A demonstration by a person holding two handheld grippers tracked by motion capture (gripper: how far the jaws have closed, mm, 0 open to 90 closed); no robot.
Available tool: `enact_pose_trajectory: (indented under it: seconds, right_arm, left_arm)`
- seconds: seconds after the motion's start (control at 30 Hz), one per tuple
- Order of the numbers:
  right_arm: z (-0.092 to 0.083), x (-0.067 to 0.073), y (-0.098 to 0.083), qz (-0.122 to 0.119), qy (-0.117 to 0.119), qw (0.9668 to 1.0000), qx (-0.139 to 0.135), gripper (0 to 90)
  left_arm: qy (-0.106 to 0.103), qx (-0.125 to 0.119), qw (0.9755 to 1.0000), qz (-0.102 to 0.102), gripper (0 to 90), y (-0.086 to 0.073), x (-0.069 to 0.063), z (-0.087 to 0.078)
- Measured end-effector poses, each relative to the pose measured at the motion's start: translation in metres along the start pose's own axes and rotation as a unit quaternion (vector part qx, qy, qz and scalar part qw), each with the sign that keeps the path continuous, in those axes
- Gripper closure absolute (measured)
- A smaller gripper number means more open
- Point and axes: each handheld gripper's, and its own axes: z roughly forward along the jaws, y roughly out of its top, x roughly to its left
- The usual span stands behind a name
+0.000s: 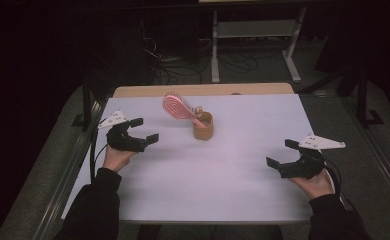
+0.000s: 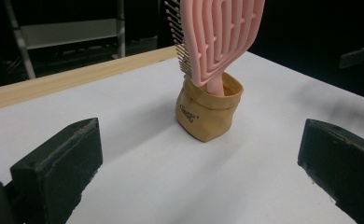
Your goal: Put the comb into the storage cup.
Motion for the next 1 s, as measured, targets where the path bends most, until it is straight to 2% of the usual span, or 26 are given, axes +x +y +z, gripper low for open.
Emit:
enact_pose_trajectory:
  seconds: [0.43, 1.0]
  right_arm:
    - [0.000, 0.000, 0.000, 0.000, -0.002, 1.0000, 0.002, 0.0]
    - [0.000, 0.000, -0.001, 0.001, -0.003, 1.0000, 0.004, 0.0]
  left_arm:
    - [0.011, -0.001, 0.9999, 0.000, 0.0, -0.009, 0.003, -0.017]
    - [0.030, -0.008, 0.9994, -0.017, 0.0, -0.025, 0.013, -0.039]
